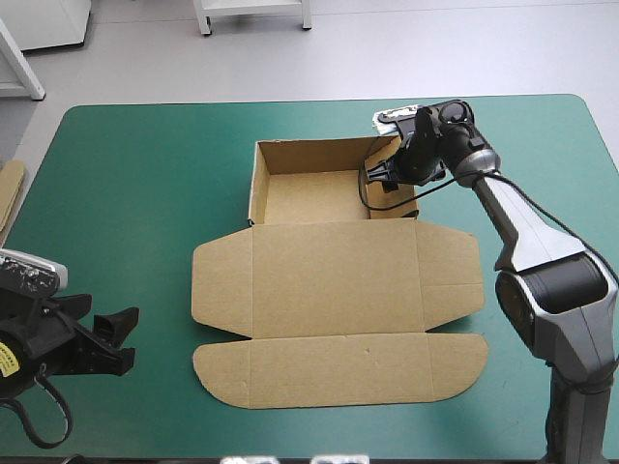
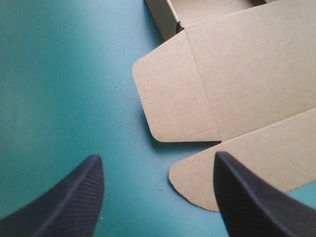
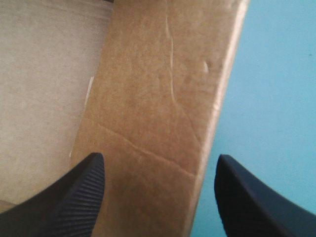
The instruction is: Fold the box
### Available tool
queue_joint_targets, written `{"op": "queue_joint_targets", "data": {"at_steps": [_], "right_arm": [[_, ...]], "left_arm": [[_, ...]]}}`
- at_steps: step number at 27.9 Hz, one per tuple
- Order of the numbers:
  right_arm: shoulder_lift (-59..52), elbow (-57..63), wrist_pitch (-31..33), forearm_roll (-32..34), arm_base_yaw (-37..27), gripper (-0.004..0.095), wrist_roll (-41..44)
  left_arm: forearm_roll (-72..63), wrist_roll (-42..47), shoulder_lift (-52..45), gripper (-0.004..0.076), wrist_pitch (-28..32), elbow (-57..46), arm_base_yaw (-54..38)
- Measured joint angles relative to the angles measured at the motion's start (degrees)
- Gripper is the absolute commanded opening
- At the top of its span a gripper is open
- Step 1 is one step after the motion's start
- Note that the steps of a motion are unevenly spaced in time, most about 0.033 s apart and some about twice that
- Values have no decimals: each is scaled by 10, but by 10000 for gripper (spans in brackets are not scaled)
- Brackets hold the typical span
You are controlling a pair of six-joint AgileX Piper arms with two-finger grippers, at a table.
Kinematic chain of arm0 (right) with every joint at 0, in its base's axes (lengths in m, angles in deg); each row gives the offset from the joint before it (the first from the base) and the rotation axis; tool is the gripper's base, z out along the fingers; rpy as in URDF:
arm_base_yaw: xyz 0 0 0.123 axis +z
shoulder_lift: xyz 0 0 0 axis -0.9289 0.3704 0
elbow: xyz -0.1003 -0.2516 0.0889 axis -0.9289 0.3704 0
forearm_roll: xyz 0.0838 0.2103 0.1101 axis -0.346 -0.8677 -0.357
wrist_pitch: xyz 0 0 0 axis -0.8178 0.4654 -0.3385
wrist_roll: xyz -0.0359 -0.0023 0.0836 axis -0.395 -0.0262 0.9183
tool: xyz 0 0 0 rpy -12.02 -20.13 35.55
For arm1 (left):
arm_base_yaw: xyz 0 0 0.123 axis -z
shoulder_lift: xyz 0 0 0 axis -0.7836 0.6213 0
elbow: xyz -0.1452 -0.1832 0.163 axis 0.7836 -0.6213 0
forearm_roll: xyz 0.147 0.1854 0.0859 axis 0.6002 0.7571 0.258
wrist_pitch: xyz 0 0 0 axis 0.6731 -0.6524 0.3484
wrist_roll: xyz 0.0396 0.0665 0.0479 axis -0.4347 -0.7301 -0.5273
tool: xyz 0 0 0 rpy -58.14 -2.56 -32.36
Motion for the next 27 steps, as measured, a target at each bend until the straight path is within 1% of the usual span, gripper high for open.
{"op": "queue_joint_targets", "data": {"at_steps": [3, 5, 7, 8, 13, 15, 18, 20, 23, 24, 25, 26, 27], "right_arm": [[10, -3, -1, -1, 0, 313, -2], [10, -3, -1, -1, 0, 132, -2], [10, -3, -1, 4, 0, -23, -5], [10, -3, -3, 8, 0, -12, -7], [10, -5, -13, 27, 1, -19, -4], [10, -6, -2, 42, -2, -19, -5], [10, -6, 28, 41, -24, -19, -6], [9, -6, 42, 41, -50, -19, -9], [6, -6, 59, 42, -107, -19, -24], [2, -6, 64, 48, -146, -19, -32], [0, -6, 66, 52, -162, -19, -36], [-6, -6, 68, 63, -198, -19, -43], [-9, -6, 69, 68, -211, -19, -48]], "left_arm": [[0, -2, 0, 461, 0, 0, 0], [2, -2, 0, 461, 0, 0, 0], [2, -2, 0, 461, 0, 0, 0], [2, -2, 0, 461, 0, 0, 0], [6, -2, 0, 461, 0, 0, 0], [6, -2, 0, 461, 0, 0, 0], [8, -3, 0, 461, 0, 0, 0], [8, -3, 0, 461, 0, 0, 0], [8, -3, 0, 459, 0, 0, 0], [8, -3, 0, 459, 0, 0, 0], [8, -3, 0, 459, 0, 0, 0], [8, -3, 0, 459, 0, 0, 0], [8, -3, 0, 459, 0, 0, 0]]}}
